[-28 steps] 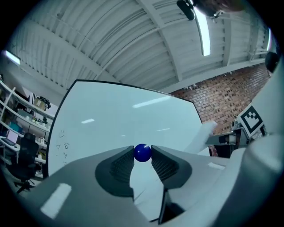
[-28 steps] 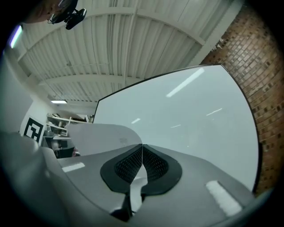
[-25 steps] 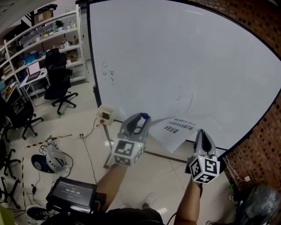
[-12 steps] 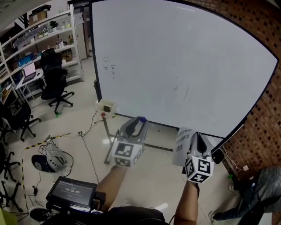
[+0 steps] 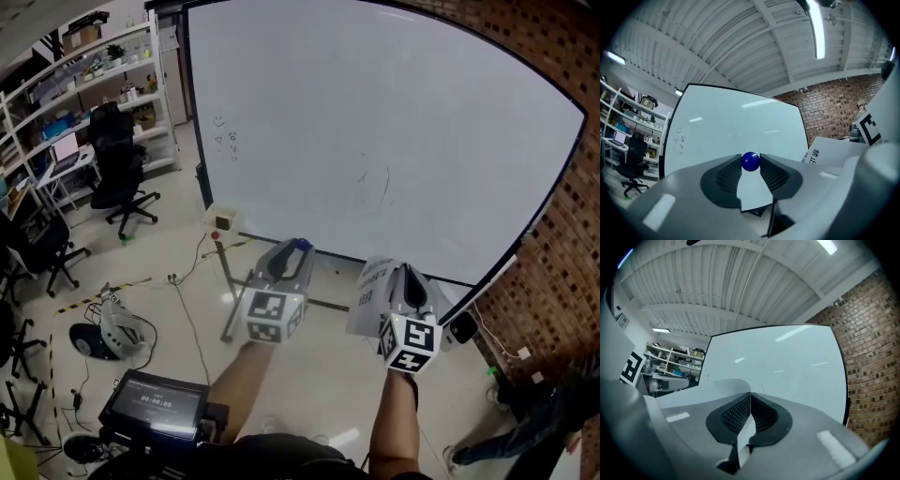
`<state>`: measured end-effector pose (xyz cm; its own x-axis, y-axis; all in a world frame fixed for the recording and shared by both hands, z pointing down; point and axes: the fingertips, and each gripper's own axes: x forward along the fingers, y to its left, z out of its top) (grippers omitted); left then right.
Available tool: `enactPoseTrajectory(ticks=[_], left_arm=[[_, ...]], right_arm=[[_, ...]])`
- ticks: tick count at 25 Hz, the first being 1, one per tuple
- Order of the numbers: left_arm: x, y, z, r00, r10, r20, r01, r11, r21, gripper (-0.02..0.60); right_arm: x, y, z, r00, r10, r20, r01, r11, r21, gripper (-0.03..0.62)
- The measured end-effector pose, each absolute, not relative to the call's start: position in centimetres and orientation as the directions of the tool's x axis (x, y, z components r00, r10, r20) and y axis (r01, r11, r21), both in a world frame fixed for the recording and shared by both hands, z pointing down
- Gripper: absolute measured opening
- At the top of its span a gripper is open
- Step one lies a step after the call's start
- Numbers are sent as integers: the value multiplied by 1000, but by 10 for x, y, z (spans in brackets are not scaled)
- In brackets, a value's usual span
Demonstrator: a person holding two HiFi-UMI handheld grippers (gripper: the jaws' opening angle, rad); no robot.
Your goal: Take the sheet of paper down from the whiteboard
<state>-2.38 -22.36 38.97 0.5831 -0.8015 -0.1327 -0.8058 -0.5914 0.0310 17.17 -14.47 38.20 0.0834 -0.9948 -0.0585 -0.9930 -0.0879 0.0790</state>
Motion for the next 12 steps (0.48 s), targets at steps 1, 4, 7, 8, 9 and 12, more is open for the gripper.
enactPoseTrajectory(ticks=[1,4,7,8,9,12], left_arm=[[-23,-223,389,584,-801,-131,-805,-592,32,123],[-18,-224,386,589,-798,-128,-802,-596,26,123],[-16,-224,384,589,-798,-126,-803,-596,20,123],[-16,-224,384,589,-799,-125,-803,-595,19,123],[-15,-223,384,589,-799,-124,-804,-595,18,123],[-12,-220,383,589,-799,-123,-803,-595,17,123]], right_arm=[[169,-146,381,79,-995,-58,-993,-84,83,12],[165,-150,379,67,-996,-55,-994,-71,82,12],[162,-153,375,60,-996,-60,-995,-65,79,12],[161,-153,376,58,-996,-60,-995,-63,80,12],[161,-153,377,57,-997,-58,-995,-62,80,12],[161,-151,377,51,-997,-56,-995,-56,79,12]])
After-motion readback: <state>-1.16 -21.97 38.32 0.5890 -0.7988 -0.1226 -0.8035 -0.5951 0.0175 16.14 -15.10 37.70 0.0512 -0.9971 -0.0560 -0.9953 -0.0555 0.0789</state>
